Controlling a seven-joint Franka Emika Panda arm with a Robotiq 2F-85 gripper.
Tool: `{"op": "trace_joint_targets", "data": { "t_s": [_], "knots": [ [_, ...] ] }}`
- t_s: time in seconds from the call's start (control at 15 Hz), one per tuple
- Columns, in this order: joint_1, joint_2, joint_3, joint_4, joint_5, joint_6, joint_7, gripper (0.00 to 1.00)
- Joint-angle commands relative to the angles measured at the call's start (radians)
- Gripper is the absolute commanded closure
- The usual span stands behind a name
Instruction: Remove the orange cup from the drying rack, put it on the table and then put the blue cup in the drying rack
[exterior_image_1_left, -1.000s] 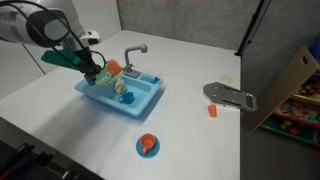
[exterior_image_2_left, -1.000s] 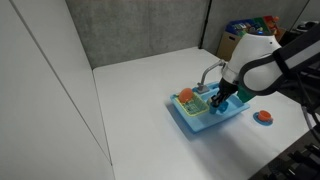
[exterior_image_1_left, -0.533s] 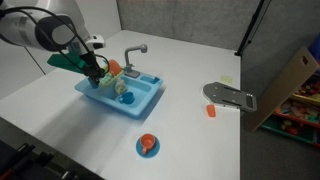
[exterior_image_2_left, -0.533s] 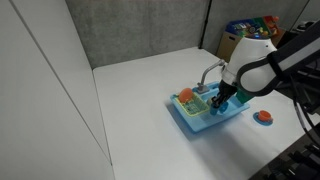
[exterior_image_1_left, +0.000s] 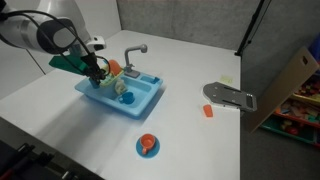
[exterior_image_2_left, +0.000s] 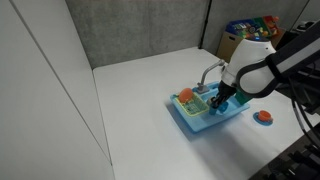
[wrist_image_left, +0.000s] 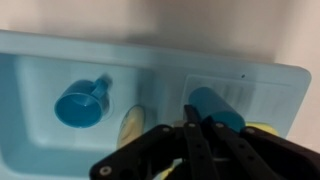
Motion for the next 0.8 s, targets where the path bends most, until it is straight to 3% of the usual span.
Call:
{"op": "trace_joint_targets", "data": {
  "t_s": [0.0, 0.73],
  "knots": [
    [-0.039, 0.011, 0.039, -0.002, 0.043, 0.044, -0.059, 0.96],
    [-0.076, 0.031, 0.076, -0.005, 0.065, 0.075, -0.097, 0.96]
  ]
}}
